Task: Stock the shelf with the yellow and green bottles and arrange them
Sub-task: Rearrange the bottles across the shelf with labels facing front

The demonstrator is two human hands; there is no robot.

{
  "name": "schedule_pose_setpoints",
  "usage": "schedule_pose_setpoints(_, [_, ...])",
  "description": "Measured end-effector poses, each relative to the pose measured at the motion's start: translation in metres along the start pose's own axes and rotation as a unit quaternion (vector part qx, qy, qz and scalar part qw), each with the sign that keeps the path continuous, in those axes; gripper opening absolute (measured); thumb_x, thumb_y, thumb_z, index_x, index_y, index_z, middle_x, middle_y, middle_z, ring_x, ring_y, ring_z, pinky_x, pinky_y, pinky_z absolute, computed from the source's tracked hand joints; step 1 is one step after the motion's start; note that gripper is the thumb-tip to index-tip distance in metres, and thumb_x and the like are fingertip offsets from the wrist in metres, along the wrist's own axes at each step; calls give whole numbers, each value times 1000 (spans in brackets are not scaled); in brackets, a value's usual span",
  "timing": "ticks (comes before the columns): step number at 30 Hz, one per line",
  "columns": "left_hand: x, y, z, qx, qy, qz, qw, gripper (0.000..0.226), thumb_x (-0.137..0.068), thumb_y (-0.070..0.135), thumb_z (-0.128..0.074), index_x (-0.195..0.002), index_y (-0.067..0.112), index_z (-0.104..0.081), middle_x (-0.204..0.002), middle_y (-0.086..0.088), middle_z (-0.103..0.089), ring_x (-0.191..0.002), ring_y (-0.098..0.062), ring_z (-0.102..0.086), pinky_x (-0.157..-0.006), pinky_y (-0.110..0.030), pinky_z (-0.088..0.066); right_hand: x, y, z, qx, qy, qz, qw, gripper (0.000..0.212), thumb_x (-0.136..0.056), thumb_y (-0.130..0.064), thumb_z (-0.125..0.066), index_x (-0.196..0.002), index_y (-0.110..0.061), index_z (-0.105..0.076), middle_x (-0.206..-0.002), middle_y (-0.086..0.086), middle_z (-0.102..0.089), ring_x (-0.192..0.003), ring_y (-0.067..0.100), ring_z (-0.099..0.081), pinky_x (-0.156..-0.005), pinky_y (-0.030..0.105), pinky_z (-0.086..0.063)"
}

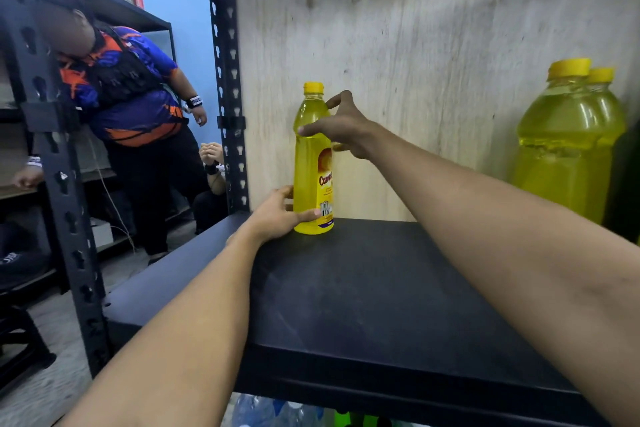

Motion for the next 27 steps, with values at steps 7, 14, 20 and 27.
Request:
schedule_pose_setpoints(7, [-1,-2,-3,148,-45,32,987,67,-88,-2,-67,-146,12,-38,-132,-13,-61,-115,-27,-63,-100,-42,-50,4,-5,-3,115,92,67,987,85,-63,-29,-93,-126,-15,-38,-111,9,-54,-108,32,-59,-85,44,-56])
schedule_pose_setpoints(14, [-1,4,-2,-106,74,-11,992,86,-58,53,-89,-129,24,-51,-119,-1,-58,-116,-18,-54,-103,-40,-47,6,-8,-13,192,143,53,969,99,-63,-43,-91,-137,-10,-34,-135,14,-42,-122,35,-54,-76,34,-41])
schedule_pose_setpoints(20, [-5,0,1,-73,104,-4,992,108,-53,47,-94,-137,16,-33,-125,-3,-60,-112,-19,-60,-97,-37,-51,4,-10,-5,123,87,20,988,100,-65,-35,-92,-139,-6,-32,-136,14,-48,-125,31,-51,-90,39,-51])
schedule_pose_setpoints(27, [-11,-10,-1,46,31,8,998,106,-63,19,-93,-142,17,-24,-116,0,-65,-103,-17,-67,-96,-40,-54,12,-11,-3,153,127,74,977,89,-64,-36,-92,-130,-8,-40,-123,13,-60,-113,31,-59,-75,33,-45])
Point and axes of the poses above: each hand's wrist, its own x-axis away from the middle knuckle, its own z-axis out of the back of the hand, y = z × x, the point moved 7 cm from there along -x, towards the middle knuckle
